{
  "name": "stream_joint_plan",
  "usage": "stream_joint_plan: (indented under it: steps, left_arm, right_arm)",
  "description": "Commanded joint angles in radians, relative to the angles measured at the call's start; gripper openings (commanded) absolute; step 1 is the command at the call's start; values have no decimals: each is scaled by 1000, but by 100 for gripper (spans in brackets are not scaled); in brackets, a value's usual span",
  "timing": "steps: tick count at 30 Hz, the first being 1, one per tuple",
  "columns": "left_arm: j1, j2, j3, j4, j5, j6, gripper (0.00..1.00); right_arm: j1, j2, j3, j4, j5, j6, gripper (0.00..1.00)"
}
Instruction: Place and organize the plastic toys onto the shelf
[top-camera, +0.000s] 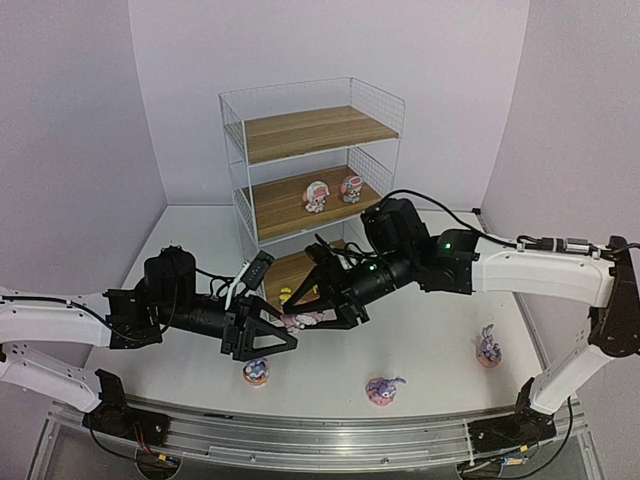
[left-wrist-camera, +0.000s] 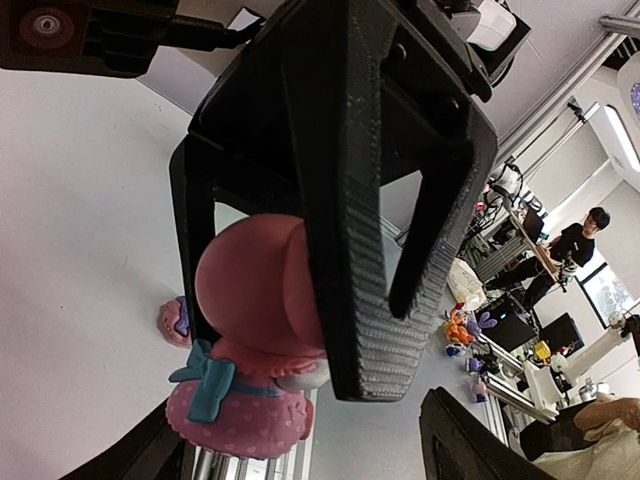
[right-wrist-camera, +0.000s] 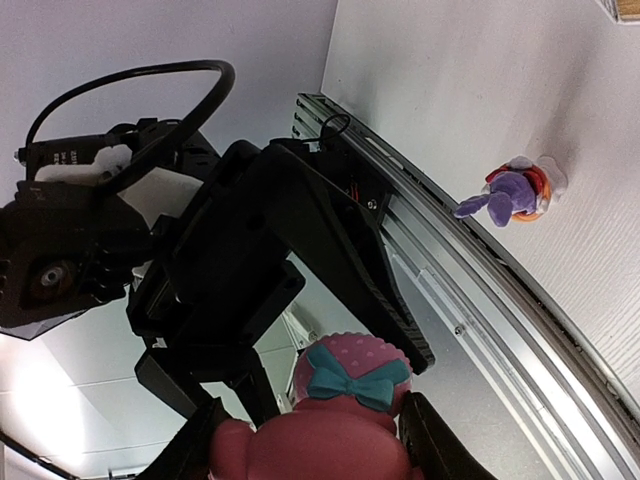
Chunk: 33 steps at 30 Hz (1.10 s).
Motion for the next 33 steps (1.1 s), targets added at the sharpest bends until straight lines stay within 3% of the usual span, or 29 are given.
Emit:
stream_joint_plan:
  steps: [1,8,17,21,33]
  left_arm:
    - [4,-63,44,155,25,29,80]
    - [4,-109,78,48,-9,71,79]
    - [4,-165,147,-145,-154,202,78]
    - [4,-164,155,-132,-84,244,79]
    - [4,-84,127,-109,-43,230,78]
  right_arm:
    - [11,-18,21,-19,-78,-94,10]
    - [10,-16,17,-17,-163,-90,11]
    - [10,-55,7,-5,-92,21,10]
    - [11,-38,17,35,-65,63,10]
    - [10,-39,17,220,-34,152,10]
